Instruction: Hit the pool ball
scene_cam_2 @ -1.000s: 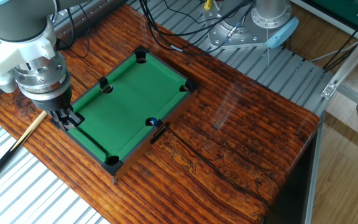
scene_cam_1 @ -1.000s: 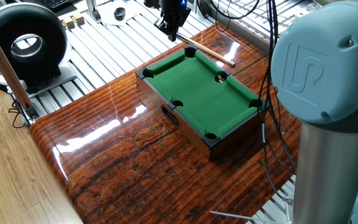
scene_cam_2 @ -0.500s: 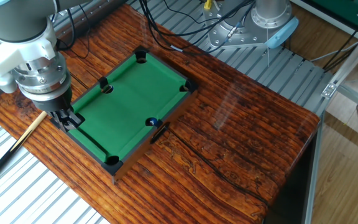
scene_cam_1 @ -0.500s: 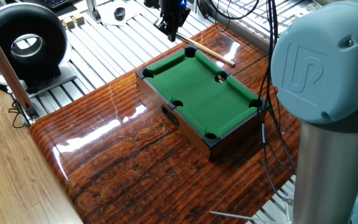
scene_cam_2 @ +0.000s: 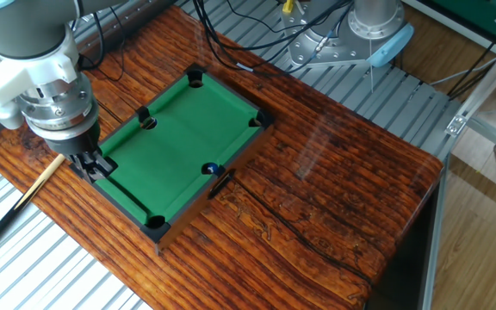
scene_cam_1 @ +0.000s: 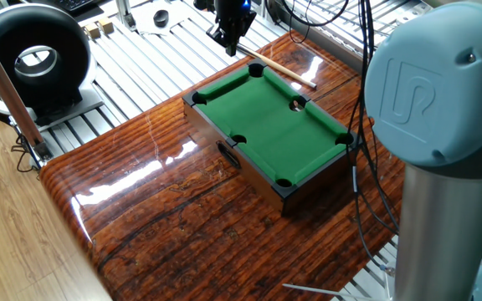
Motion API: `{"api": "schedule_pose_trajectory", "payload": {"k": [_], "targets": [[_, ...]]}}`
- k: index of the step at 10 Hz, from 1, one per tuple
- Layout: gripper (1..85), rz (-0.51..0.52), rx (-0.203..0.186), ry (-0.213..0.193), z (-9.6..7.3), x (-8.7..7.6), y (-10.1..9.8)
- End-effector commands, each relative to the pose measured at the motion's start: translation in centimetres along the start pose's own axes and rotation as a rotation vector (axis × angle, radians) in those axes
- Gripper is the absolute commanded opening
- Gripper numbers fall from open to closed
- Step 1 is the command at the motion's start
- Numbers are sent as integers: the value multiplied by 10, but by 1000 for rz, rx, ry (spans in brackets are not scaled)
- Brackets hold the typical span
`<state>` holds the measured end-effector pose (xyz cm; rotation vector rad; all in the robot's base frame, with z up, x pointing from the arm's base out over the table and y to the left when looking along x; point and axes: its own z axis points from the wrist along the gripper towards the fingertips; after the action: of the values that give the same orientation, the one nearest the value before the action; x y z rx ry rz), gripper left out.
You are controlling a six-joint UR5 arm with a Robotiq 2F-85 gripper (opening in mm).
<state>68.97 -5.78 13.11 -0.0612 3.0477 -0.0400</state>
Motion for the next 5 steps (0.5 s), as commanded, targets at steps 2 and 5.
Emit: {"api": "schedule_pose_trajectory", "payload": {"k": [2, 5], "targets": [[10, 7, -16, -8, -1, -2, 4], [10, 7, -14, -8, -2, -2, 3]]}}
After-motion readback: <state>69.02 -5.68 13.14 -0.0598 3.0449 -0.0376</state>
